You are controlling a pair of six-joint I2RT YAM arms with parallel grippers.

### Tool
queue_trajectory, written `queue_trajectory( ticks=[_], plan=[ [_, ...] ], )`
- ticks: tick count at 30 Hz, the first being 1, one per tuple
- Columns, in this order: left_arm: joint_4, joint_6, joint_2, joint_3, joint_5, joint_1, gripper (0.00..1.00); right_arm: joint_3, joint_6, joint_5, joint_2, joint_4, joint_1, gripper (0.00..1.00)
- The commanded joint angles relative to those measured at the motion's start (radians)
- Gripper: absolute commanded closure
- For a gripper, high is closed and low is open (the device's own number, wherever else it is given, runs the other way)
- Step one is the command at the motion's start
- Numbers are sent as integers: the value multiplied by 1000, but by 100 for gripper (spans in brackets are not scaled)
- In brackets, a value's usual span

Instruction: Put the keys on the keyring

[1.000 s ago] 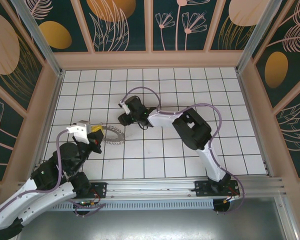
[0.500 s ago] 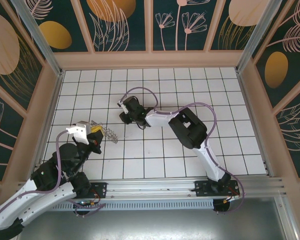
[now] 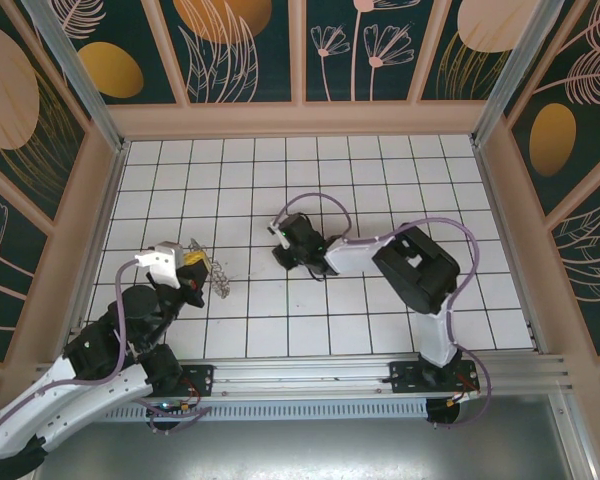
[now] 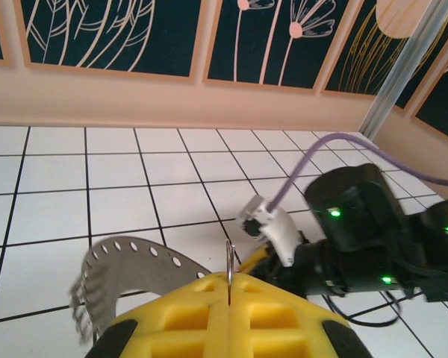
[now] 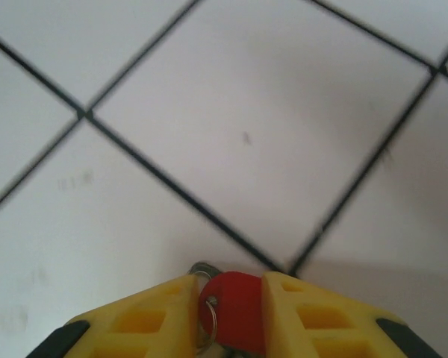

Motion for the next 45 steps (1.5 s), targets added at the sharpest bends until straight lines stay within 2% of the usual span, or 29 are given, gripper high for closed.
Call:
queue_trajectory(
  ticks=[1,8,13,18,22,30,45],
  plan=[
    [62,31,40,6,38,-3,100,-155,71,-31,-61,-54,-24,73],
    [113,85,179,39,134,-3,100,-359,128,-99,-279,-46,-56,73],
    [187,147,277,80,217,-2,100,-421,131,-148,-425,-110,-88,74],
    [206,214,386,132,273,-2,100,-453,159,-188,-579,-147,-101,70],
    [221,214,430,129,329,9,100,-490,213,-254,-640,-114,-101,70],
    [235,146,372,34,441,103,100,-558,318,-360,-634,-3,-100,72],
    [263,150,382,26,483,126,100,-494,325,-356,-471,30,-102,79]
  ],
)
